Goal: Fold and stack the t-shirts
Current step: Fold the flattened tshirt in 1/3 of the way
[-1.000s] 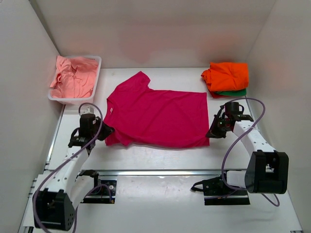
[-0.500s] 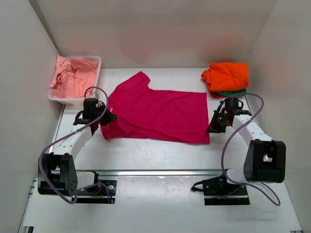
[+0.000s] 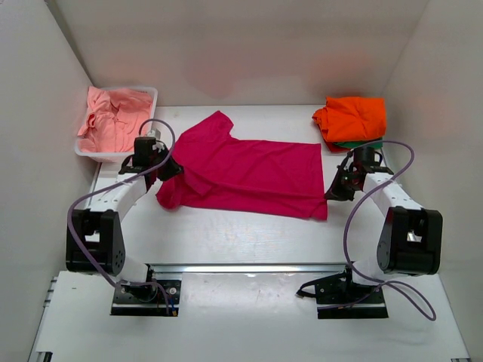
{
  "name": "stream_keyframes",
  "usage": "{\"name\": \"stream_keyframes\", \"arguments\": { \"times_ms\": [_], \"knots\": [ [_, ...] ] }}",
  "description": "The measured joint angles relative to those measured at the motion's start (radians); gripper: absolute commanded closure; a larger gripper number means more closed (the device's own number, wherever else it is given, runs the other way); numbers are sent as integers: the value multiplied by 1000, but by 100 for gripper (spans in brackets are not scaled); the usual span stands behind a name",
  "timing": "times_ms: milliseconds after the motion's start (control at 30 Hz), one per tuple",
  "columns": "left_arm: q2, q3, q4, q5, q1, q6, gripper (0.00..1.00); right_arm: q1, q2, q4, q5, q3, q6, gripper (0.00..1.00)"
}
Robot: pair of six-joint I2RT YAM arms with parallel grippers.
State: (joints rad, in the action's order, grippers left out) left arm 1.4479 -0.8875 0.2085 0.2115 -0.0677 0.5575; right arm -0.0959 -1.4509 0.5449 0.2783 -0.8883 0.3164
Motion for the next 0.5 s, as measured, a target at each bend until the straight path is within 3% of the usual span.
{"name": "stream_keyframes", "arguments": {
  "times_ms": [167, 500],
  "knots": [
    [80, -68, 2, 6, 0, -49, 95, -5, -8, -18, -2, -5, -3, 100],
    [142, -79, 17, 2, 8, -79, 98, 10, -88, -46, -1, -55, -14, 100]
  ]
}}
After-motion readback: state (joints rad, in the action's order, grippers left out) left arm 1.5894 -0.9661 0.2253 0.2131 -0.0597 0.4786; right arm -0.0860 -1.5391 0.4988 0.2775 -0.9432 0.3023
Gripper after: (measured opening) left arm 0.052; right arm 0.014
